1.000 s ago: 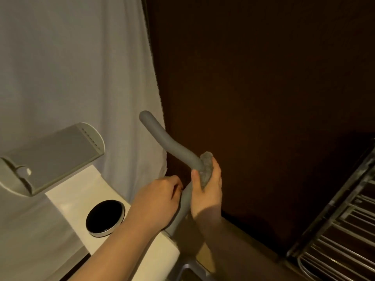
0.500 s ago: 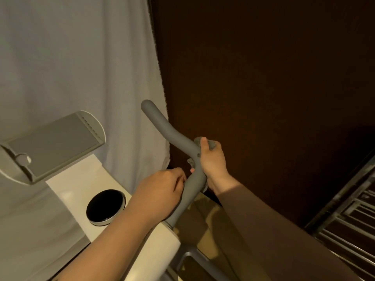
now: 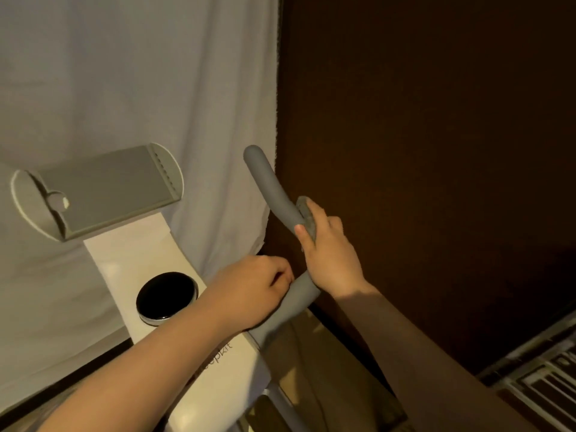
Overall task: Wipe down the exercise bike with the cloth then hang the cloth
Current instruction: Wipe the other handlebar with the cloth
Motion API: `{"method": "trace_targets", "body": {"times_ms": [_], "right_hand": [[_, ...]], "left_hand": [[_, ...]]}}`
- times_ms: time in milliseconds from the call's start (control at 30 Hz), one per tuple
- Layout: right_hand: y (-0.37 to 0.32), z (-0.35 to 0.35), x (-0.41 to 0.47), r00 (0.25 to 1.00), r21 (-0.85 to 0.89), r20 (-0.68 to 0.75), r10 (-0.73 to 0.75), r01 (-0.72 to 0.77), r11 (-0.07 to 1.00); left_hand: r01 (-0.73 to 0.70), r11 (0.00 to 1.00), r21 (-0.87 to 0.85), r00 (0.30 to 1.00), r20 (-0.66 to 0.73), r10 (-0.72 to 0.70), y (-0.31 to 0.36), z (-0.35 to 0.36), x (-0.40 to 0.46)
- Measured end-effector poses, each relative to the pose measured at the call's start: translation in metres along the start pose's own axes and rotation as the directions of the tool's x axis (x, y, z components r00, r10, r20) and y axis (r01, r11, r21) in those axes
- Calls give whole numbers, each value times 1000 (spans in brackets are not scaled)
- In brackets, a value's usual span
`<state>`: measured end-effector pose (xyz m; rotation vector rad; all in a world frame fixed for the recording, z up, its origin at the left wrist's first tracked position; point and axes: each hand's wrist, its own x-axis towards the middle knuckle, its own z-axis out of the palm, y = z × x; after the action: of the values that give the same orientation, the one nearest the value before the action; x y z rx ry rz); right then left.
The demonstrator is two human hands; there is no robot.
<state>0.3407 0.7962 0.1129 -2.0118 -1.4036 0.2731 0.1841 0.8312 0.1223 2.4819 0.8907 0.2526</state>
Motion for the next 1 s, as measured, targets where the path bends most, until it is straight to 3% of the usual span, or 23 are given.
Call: {"method": "trace_targets", "body": {"times_ms": [133,267,367,467,533,700,800,900,1000], "right_hand": [[-12,5,50,997,-171,54,64,-54,984],[-6,4,42,997,-67,75,-26,31,997],[10,-4,24,998,-50,59,17,-14,999],[4,-2,54,989,-163,118,94,-74,984],[-11,4,73,988,-155,151,44,-20,988],[-15,6,64,972,-94,192,-136,157,983],[-9,0,73,930,52,297,-216,211,976],[-34,10,102,959,172,186,-214,182,968],[-53,25,108,965,249,40,-260,242,938]], "left_hand": [[5,1000,-12,1000,-5,-5,0,1,2],[-16,1000,-6,1000,-7,16,-1,-2,-2],[-29,1000,-10,1000,-7,29,-1,-2,-5],[-68,998,-1,991,113,68,0,-18,-5],[-78,997,-6,985,155,78,-11,-43,1],[8,982,-190,1000,-15,-11,-67,-80,17],[35,996,-85,995,-93,-43,-81,-70,17],[48,995,82,988,-148,-35,-79,-63,18],[33,998,46,980,-197,-23,-82,-62,18]]}}
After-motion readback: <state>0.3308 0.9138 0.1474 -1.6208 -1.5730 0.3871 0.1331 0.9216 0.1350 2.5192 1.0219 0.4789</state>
